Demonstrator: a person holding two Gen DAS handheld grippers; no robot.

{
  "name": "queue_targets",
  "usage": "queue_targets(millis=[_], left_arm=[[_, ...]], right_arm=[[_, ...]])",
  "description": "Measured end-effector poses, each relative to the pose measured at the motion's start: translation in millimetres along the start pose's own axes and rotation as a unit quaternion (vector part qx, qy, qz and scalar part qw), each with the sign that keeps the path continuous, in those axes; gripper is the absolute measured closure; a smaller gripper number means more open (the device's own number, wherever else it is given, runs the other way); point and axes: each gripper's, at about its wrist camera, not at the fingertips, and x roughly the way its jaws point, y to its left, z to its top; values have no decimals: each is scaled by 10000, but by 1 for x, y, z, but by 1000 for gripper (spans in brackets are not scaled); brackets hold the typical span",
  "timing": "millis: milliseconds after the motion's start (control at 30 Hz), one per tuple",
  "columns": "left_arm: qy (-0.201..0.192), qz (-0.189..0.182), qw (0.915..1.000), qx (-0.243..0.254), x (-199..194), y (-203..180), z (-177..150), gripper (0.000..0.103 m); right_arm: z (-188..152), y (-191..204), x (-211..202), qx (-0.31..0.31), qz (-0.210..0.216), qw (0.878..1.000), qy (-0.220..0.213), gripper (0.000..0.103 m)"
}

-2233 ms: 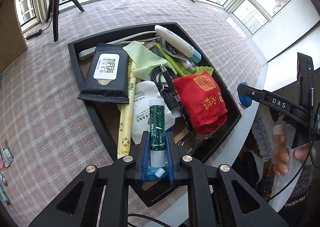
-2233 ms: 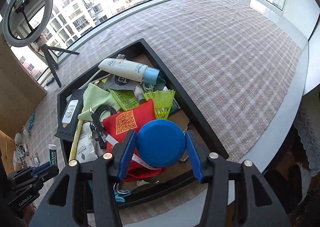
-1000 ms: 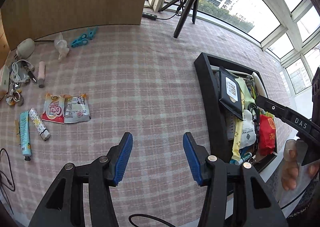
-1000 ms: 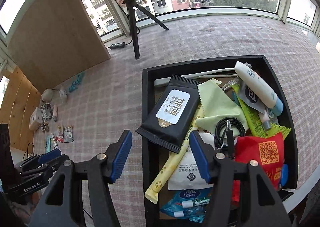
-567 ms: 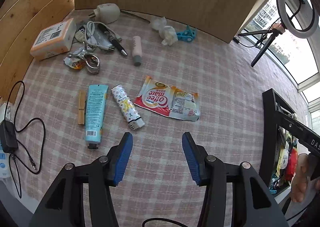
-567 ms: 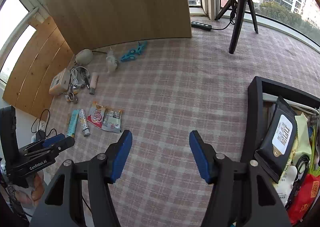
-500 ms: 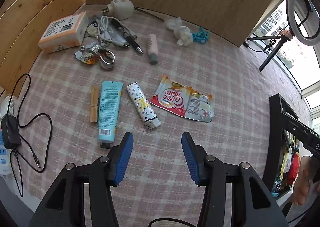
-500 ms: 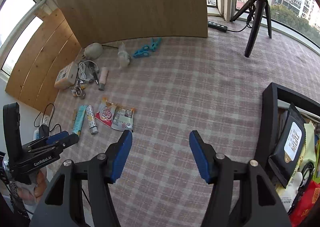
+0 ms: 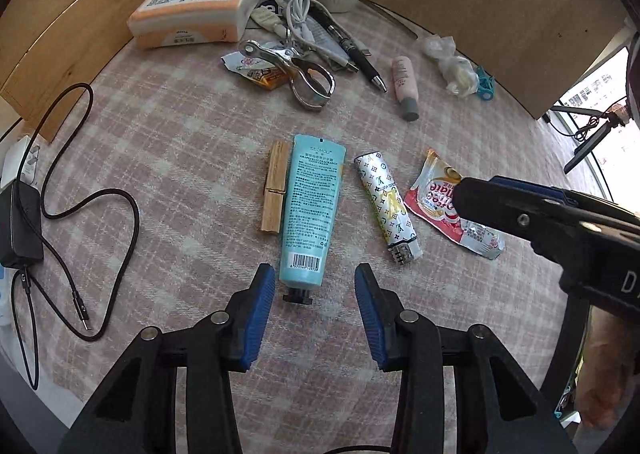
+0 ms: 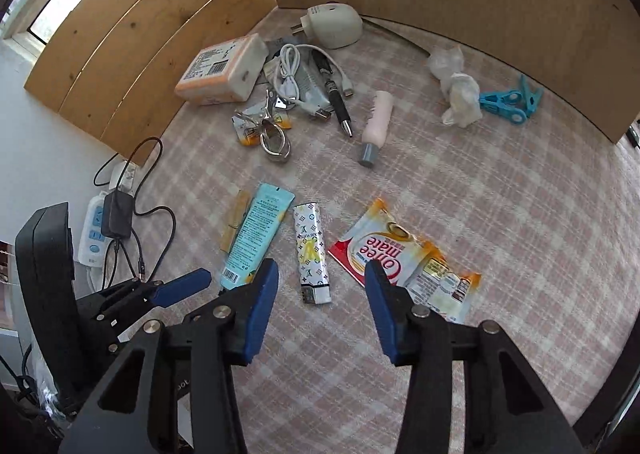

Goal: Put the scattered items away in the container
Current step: 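Grasp the light blue hand-cream tube with left tool while right tool grasps the patterned lighter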

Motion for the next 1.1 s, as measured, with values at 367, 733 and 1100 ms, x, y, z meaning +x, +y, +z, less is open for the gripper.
queue_targets(millis=[367,733,1100], left_arm=[[48,66,9999,-85,17,2,3,70],[66,74,9999,-133,28,-1,2,77],[-116,124,9998,-91,35,-23,-1,77]], right_arm=[[21,16,58,-233,-174,9981,541,62],[28,22,75,-461,-300,9965,631,67],[25,-5,63,-224,-387,9974,561,81]])
